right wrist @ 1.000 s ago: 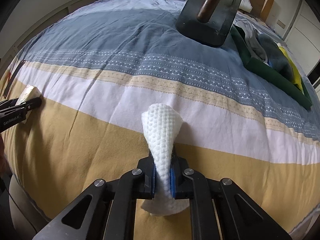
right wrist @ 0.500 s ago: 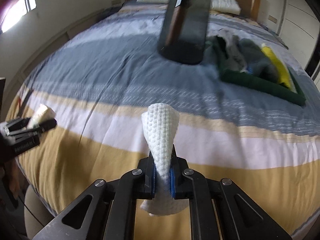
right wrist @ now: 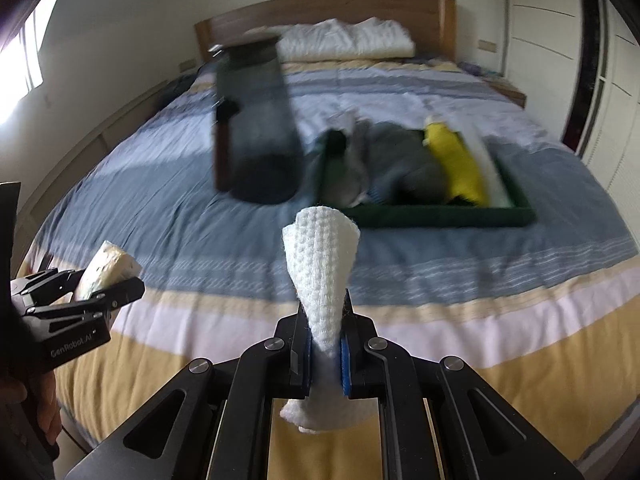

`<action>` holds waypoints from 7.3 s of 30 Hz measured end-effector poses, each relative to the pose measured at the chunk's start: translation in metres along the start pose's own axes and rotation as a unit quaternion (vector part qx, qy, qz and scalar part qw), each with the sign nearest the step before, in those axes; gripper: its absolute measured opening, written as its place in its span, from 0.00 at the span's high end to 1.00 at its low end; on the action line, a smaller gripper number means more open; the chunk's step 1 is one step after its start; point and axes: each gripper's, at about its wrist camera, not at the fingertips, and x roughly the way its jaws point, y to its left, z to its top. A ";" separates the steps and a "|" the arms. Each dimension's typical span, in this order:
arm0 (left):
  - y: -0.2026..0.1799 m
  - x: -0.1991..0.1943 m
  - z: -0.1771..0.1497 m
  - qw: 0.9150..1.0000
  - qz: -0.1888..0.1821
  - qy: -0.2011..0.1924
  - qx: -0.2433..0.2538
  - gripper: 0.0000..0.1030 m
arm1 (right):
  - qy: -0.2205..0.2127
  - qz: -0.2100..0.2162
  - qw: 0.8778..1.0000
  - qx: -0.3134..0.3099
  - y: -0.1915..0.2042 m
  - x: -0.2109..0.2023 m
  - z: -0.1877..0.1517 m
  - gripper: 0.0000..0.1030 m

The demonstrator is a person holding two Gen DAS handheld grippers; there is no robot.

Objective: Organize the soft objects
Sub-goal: 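Lift the tissue pack and white towel and carry both toward the green tray, then lower the tissue pack onto the grey towel while the right gripper lowers the white towel onto the yellow cloth, then open both grippers to release the tissue pack and white towel in the tray, then withdraw both open grippers up and back from the green tray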

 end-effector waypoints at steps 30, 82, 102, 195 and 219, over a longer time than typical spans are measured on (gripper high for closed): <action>-0.148 0.115 0.200 0.998 -0.014 -0.051 0.030 0.55 | -0.059 -0.063 0.996 -0.022 -0.127 0.129 0.141 0.91; -0.144 0.164 0.205 1.000 -0.013 -0.019 -0.015 0.55 | -0.026 -0.084 0.996 -0.032 -0.145 0.215 0.162 0.90; -0.147 0.175 0.201 1.000 -0.017 -0.006 -0.023 0.55 | -0.001 -0.086 0.996 -0.031 -0.150 0.235 0.163 0.90; -0.127 0.028 0.156 0.993 -0.046 -0.066 -0.085 0.24 | -0.063 -0.113 0.991 -0.023 -0.136 0.032 0.114 0.00; 0.031 -0.127 -0.016 0.986 0.021 -0.149 -0.077 0.03 | -0.127 -0.073 0.988 -0.045 0.058 -0.120 -0.023 0.00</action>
